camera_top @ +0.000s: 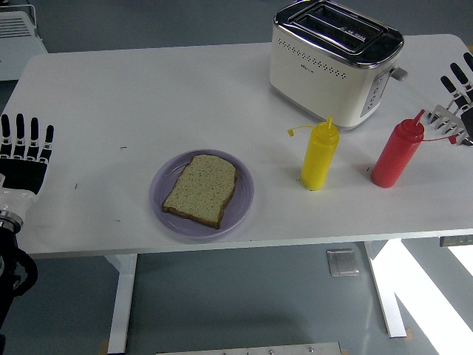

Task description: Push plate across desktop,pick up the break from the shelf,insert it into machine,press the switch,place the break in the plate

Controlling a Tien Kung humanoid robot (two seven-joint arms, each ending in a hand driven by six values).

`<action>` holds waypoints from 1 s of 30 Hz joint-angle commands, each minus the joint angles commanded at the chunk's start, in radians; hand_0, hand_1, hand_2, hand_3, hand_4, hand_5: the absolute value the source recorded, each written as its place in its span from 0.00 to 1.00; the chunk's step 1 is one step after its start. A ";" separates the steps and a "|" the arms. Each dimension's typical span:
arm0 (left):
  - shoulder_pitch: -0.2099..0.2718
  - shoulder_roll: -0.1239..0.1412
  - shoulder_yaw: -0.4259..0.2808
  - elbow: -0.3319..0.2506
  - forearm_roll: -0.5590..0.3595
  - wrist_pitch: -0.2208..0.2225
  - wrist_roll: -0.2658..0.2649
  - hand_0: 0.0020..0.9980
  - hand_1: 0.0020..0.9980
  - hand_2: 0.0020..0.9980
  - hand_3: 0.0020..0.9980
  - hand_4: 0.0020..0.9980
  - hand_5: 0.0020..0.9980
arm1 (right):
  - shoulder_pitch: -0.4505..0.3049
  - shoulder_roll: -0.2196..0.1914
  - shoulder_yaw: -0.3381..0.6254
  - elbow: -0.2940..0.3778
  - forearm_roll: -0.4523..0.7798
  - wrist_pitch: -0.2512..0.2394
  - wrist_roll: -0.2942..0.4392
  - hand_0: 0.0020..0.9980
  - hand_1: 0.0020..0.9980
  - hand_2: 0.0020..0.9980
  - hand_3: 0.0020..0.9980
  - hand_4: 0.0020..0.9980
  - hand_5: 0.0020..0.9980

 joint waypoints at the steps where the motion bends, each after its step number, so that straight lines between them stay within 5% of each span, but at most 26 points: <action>1: 0.000 0.000 0.001 0.000 0.000 0.000 0.000 0.78 0.67 0.62 0.61 0.69 1.00 | 0.000 -0.001 0.000 0.000 0.000 0.000 0.000 0.78 0.70 0.69 0.67 0.74 0.53; 30: -0.004 0.005 0.000 -0.005 -0.001 0.002 -0.002 0.78 0.67 0.62 0.60 0.69 1.00 | -0.004 0.002 0.022 0.017 -0.013 -0.005 0.000 0.78 0.70 0.69 0.67 0.74 0.52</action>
